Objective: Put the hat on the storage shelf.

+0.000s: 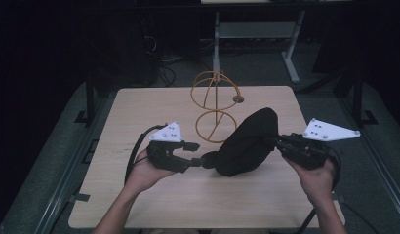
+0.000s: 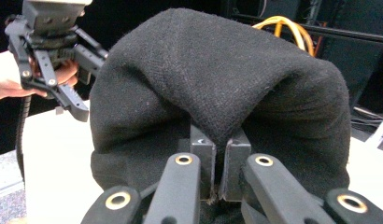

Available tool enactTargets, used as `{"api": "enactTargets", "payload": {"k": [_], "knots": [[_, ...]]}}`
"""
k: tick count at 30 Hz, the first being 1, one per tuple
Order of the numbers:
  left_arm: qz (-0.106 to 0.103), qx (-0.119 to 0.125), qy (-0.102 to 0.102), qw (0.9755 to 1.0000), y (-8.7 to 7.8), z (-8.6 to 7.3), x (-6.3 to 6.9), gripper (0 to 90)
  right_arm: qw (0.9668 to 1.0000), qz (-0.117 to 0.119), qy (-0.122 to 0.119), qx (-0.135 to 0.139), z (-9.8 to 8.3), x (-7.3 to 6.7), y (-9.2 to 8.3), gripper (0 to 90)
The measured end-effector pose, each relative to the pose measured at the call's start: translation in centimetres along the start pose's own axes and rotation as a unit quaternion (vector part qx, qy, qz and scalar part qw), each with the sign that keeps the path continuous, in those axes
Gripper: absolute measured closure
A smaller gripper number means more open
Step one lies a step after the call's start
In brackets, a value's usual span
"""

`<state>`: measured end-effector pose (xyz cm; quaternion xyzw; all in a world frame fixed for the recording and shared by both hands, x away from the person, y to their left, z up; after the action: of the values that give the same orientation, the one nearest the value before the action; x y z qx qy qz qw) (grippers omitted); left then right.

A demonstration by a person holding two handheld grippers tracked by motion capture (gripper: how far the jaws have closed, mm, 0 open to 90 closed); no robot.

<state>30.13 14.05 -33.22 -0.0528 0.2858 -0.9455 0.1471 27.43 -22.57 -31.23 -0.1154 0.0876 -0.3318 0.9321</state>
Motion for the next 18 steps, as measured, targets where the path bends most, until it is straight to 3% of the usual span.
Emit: {"api": "enactTargets", "payload": {"k": [8, 13, 14, 15, 16, 18], "knots": [[0.046, -0.02, -0.02, 0.9985, -1.7, -3.3, -1.1, 40.9, 0.9997, -0.021, 0.007, -0.006, 1.1, 1.5, -0.8, 86.4], [0.072, -0.032, -0.035, 0.9963, -2.4, -6.1, -1.8, 37.7, 0.9994, -0.032, 0.005, -0.014, 2.2, 2.2, -1.1, 86.4], [0.081, -0.041, -0.039, 0.9951, -2.5, -7.5, -2.0, 36.7, 0.9991, -0.038, 0.003, -0.019, 2.9, 2.5, -1.1, 86.4], [0.081, -0.041, -0.039, 0.9951, -2.5, -7.5, -2.0, 36.1, 0.9991, -0.038, 0.003, -0.019, 2.9, 2.5, -1.1, 86.4], [0.092, -0.045, -0.044, 0.9938, -2.4, -8.9, -2.2, 35.8, 0.9988, -0.042, -0.001, -0.024, 3.7, 2.8, -1.0, 86.4], [0.097, -0.045, -0.05, 0.993, -2.3, -9.6, -2.3, 35.4, 0.9987, -0.045, -0.004, -0.025, 4.1, 2.9, -1.0, 86.4]]}}
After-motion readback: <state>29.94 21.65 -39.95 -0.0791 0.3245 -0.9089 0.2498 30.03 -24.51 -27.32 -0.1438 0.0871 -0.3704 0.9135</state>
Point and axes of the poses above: each handheld gripper's, and its own axes: y roughly forward along the jaws, z roughly out of its top, x roughly to its right, the point moved 1 cm from there along y, roughly forward along the jaws, and after that the axes turned 3 degrees about y, right-handed, at the moved point
